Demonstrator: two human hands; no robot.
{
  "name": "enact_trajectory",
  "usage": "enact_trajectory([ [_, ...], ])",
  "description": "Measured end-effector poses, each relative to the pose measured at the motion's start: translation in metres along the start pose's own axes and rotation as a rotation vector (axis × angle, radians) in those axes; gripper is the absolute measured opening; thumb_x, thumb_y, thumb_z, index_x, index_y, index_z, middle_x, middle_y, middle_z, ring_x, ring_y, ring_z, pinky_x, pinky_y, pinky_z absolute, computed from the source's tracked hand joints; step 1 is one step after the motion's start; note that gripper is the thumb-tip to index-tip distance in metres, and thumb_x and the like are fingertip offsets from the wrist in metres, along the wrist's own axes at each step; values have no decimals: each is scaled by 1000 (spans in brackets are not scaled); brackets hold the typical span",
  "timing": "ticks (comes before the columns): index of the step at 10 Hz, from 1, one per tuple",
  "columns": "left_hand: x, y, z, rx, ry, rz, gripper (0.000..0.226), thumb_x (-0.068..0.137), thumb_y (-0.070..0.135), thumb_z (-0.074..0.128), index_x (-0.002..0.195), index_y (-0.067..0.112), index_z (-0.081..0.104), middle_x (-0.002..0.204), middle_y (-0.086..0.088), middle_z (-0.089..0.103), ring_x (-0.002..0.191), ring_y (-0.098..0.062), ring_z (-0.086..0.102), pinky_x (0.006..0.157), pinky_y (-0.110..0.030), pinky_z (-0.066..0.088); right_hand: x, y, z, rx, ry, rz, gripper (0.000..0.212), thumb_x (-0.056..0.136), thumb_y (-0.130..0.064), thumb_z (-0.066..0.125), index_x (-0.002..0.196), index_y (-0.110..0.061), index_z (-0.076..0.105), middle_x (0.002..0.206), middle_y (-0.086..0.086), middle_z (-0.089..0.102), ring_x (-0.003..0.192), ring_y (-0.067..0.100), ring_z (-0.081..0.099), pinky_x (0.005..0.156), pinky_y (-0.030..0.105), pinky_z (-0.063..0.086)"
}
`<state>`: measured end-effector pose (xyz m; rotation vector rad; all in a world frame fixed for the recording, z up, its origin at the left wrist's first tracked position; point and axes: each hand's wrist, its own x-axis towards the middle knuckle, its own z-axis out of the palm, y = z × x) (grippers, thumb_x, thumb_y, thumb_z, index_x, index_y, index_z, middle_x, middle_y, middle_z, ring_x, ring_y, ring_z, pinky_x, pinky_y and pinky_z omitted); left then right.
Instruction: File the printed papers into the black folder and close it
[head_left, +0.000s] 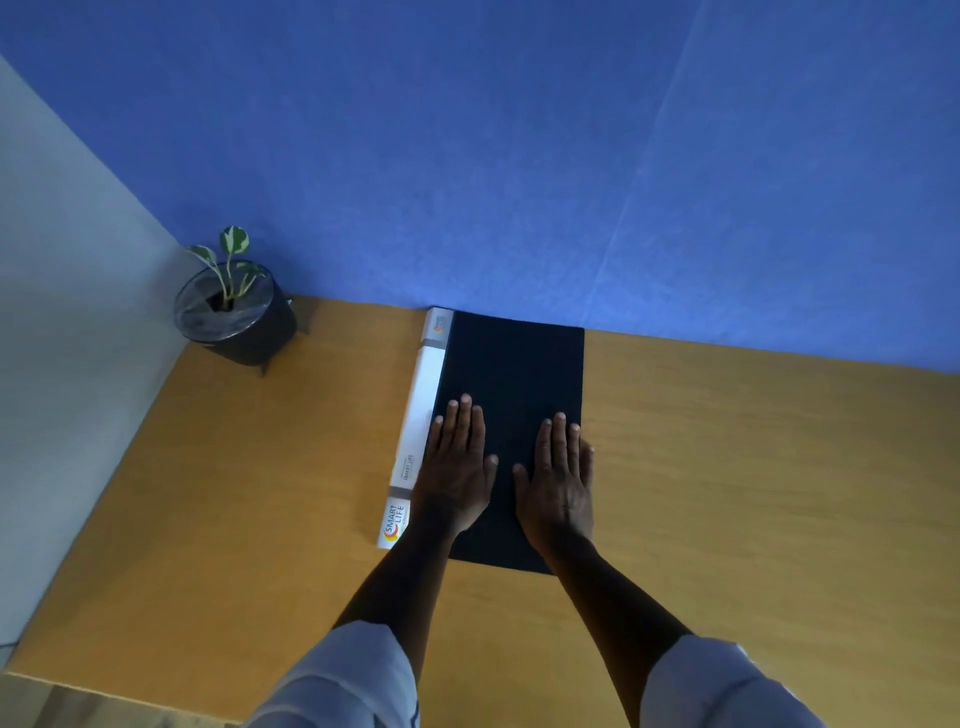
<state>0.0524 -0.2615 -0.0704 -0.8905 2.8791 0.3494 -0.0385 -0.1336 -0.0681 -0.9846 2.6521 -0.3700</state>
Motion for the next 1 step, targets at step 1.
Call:
enact_trajectory([
  [1,0,9,-12,-25,69,-11,73,101,44,18,160,4,3,168,-17,-4,156,-28,-6,127,-44,10,-6,3,-18,13,-1,-18,76,106,-41,33,153,-16,-20,162,4,-26,154,23,-18,124,40,-10],
])
